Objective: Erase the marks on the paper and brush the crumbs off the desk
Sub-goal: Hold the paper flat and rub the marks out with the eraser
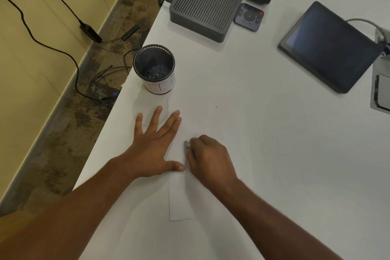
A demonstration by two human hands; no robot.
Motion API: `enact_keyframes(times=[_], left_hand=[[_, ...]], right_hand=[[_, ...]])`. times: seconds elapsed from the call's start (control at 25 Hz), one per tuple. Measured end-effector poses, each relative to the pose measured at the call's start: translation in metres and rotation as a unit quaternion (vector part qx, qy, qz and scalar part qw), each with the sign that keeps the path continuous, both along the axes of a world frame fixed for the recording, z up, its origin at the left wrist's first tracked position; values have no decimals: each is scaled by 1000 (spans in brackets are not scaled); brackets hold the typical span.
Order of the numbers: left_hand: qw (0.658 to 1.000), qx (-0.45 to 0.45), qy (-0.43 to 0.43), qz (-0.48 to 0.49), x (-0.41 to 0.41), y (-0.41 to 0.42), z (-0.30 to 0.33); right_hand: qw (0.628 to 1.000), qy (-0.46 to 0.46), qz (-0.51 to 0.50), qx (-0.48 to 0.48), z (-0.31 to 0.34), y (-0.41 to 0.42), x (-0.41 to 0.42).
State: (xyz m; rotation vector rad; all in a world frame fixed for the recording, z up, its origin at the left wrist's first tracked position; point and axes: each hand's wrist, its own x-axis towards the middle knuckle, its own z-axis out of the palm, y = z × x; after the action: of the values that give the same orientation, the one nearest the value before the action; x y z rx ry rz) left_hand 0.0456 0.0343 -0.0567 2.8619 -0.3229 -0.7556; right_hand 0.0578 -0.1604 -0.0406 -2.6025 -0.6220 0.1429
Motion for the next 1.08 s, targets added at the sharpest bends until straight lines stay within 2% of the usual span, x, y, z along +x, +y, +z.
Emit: enact_keyframes(times=[0.04, 0.16, 0.2, 0.24, 0.36, 0.4, 0.44, 0.52, 0.56, 0.6, 0.72, 0.76, 0.8, 0.88, 0.92, 1.0, 1.08], left_hand=[[1000, 1, -1, 1, 0, 0, 0], [1000, 10, 8, 3, 1, -2, 0], [1000, 13, 11, 1, 1, -2, 1], [1000, 13, 11, 0, 1, -2, 0], [1000, 13, 5, -4, 0, -2, 0], [1000, 10, 0, -2, -1, -1, 0], [1000, 8, -2, 0, -1, -2, 0], [1000, 11, 3, 0, 0, -2, 0], [1000, 14, 7, -1, 0, -2, 0], [1000, 13, 7, 0, 1, -2, 0], [1000, 5, 1, 3, 0, -1, 1], [1000, 7, 0, 2, 0, -1, 1], [1000, 8, -2, 1, -1, -1, 0], [1000, 11, -1, -3, 0, -1, -1], [1000, 10, -1, -4, 0, -1, -1], [1000, 8, -3, -2, 0, -1, -1], [1000, 8, -7, -2, 0, -1, -1]], right_hand=[[1000, 13, -15, -9, 1, -8, 13], [981, -43, -185, -31, 2, -38, 68], [980, -50, -192, -28, 5, -37, 69], [985, -42, -162, -30, 8, -27, 61], [1000, -16, 19, -13, -1, 7, 9], [1000, 6, 16, -12, 1, 1, 18], [999, 13, -39, -29, -1, -12, 39], [983, -35, -174, -41, 2, -40, 77], [980, -47, -193, -34, 4, -45, 82], [983, -42, -177, -33, 8, -41, 76], [1000, -17, -9, -24, 1, -10, 18], [1000, -7, 4, -20, 1, -15, 20], [999, 1, -38, -34, 0, -27, 36], [983, -40, -173, -45, 3, -54, 78], [976, -50, -206, -49, 5, -60, 85], [983, -36, -177, -45, 9, -44, 71], [997, -29, -64, -28, 1, -17, 30]])
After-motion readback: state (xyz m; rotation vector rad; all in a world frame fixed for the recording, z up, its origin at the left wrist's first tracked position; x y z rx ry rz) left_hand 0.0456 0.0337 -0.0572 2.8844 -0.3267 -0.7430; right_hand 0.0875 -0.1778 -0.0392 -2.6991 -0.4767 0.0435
